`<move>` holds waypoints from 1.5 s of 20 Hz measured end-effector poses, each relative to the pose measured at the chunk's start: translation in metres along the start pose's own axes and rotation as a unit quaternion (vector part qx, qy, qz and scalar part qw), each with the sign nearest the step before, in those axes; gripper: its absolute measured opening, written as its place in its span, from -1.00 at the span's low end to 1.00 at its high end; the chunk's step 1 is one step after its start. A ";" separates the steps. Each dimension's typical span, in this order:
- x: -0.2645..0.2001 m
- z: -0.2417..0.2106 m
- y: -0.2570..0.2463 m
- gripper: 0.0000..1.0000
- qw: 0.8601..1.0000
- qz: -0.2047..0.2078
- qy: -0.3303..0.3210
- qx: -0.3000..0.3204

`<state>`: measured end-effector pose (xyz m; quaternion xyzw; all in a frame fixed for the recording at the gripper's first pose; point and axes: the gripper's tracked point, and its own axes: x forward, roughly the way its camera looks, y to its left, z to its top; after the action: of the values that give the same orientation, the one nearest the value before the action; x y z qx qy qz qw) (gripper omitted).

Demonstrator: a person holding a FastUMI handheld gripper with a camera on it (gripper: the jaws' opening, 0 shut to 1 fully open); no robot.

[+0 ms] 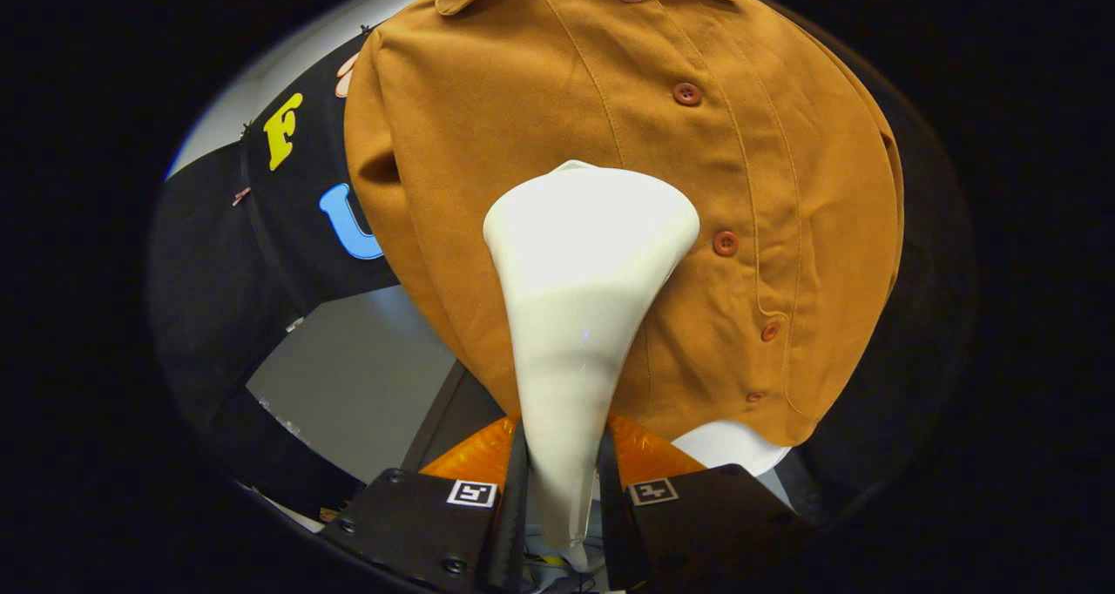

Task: Iron the clothes twice with a garment steamer, once on the left side and once on the right side.

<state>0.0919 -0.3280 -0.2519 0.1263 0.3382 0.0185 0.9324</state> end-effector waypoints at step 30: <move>-0.070 0.143 -0.128 -0.20 0.991 0.005 -0.130 0.035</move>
<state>0.1221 -0.4920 -0.1345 0.1614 0.2143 -0.0051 0.9633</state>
